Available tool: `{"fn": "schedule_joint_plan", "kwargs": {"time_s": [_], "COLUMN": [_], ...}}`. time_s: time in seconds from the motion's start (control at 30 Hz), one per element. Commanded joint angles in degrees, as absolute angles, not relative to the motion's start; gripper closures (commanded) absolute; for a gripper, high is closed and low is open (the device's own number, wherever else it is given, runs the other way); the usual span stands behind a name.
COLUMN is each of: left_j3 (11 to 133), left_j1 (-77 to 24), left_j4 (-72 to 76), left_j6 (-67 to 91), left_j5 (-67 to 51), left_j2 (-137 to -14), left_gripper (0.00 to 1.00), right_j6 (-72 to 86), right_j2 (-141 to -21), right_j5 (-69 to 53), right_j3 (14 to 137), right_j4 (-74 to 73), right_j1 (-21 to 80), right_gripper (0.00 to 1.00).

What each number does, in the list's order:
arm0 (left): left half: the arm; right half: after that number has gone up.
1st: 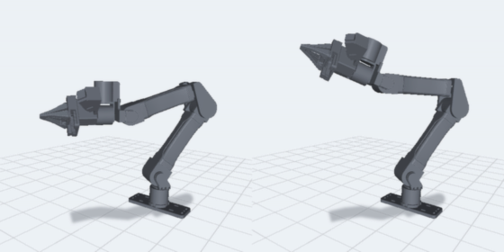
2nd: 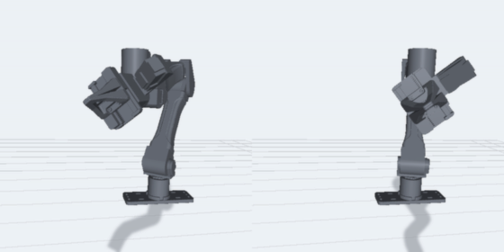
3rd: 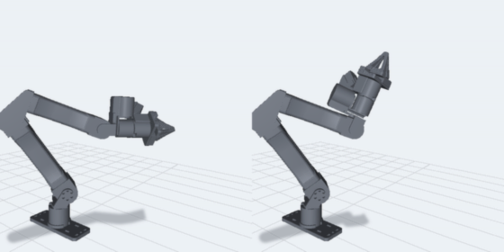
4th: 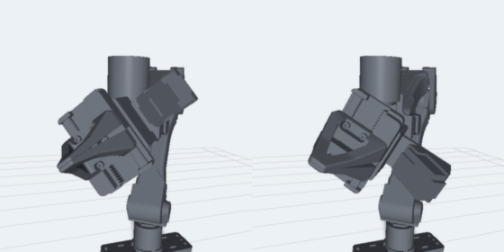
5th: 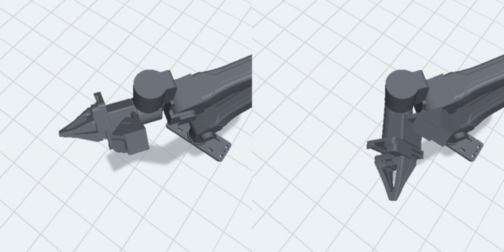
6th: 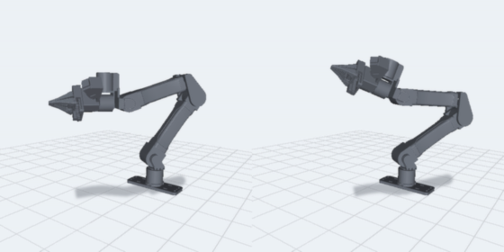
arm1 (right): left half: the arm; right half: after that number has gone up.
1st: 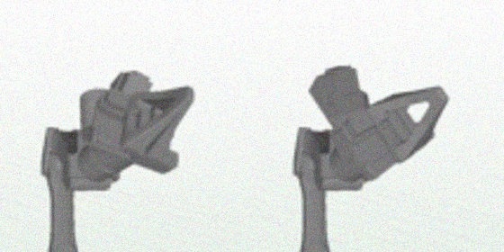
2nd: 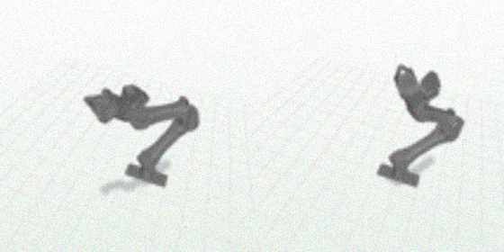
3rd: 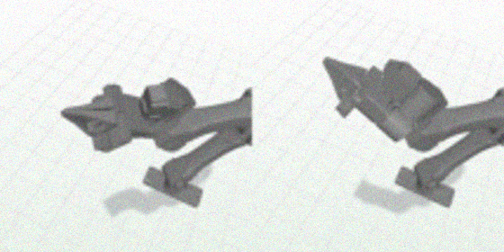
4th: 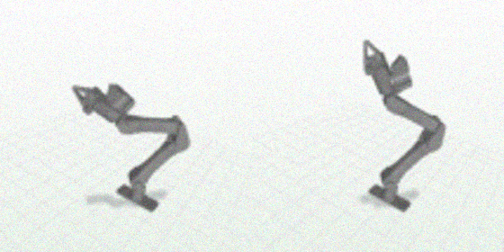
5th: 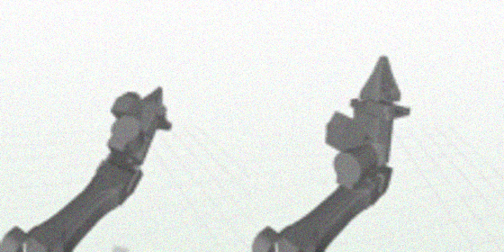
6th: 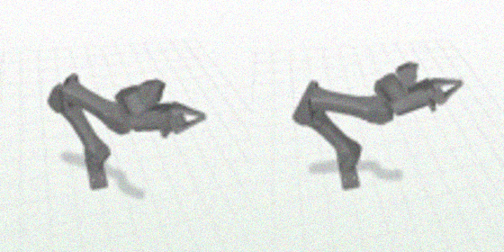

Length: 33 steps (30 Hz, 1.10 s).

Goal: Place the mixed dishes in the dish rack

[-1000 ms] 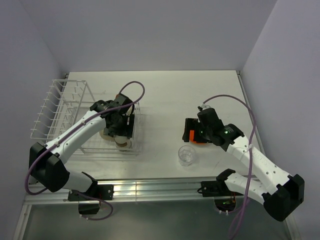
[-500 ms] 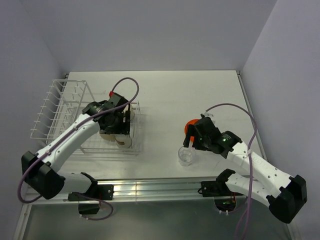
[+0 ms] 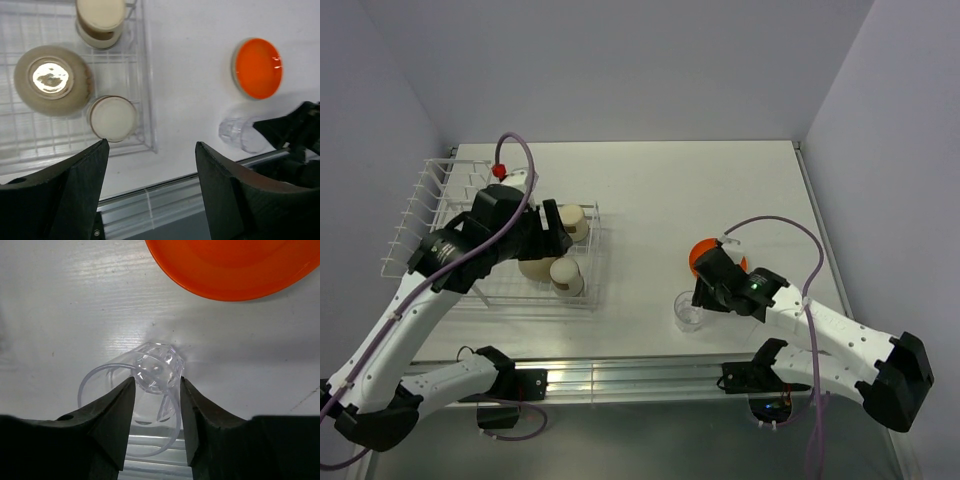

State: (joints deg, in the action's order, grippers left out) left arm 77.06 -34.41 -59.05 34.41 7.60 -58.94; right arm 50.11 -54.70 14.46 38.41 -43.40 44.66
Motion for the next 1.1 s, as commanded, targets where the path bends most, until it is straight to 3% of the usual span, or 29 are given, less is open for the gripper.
{"fn": "schedule_joint_plan", "kwargs": {"time_s": [0.0, 0.1, 0.17, 0.2, 0.23, 0.43, 0.53, 0.63, 0.77, 1.07], "left_j3": [76.6, 76.3, 76.0, 75.6, 75.2, 69.0, 62.5, 55.8, 49.7, 49.7], "left_j1": [-34.5, -34.5, -34.5, -34.5, -34.5, -34.5, -34.5, -34.5, -34.4, -34.4], "left_j4": [-54.1, -52.8, -51.4, -50.7, -49.9, -40.4, -30.7, -20.0, -9.6, -6.8], "left_j6": [35.5, 35.9, 36.0, 36.2, 36.5, 38.1, 40.8, 44.3, 47.8, 45.8], "left_j5": [1.7, 0.5, -1.1, -2.8, -3.8, -13.8, -21.8, -28.3, -34.0, -38.3], "left_j2": [-56.7, -55.3, -54.4, -54.1, -53.5, -51.3, -49.1, -46.1, -43.1, -41.3], "left_gripper": [0.25, 0.25, 0.25, 0.25, 0.26, 0.23, 0.19, 0.14, 0.11, 0.09], "right_j6": [51.6, 51.3, 51.0, 50.6, 50.5, 48.3, 46.3, 44.9, 45.6, 61.8], "right_j2": [-55.8, -56.4, -56.8, -57.0, -57.1, -54.4, -52.2, -51.2, -51.1, -49.9], "right_j5": [16.8, 17.1, 17.2, 17.1, 17.2, 15.8, 9.3, -3.3, -29.5, -55.4], "right_j3": [37.4, 37.7, 38.5, 38.9, 39.5, 47.7, 52.8, 56.2, 56.0, 45.2], "right_j4": [-41.2, -41.0, -41.0, -41.1, -41.4, -43.2, -41.3, -37.4, -28.7, 1.1], "right_j1": [45.9, 46.2, 46.2, 46.2, 46.3, 46.3, 44.7, 40.1, 29.3, 25.3], "right_gripper": [0.54, 0.66, 0.83, 0.98, 1.0, 1.0, 1.0, 1.0, 1.0, 1.0]}}
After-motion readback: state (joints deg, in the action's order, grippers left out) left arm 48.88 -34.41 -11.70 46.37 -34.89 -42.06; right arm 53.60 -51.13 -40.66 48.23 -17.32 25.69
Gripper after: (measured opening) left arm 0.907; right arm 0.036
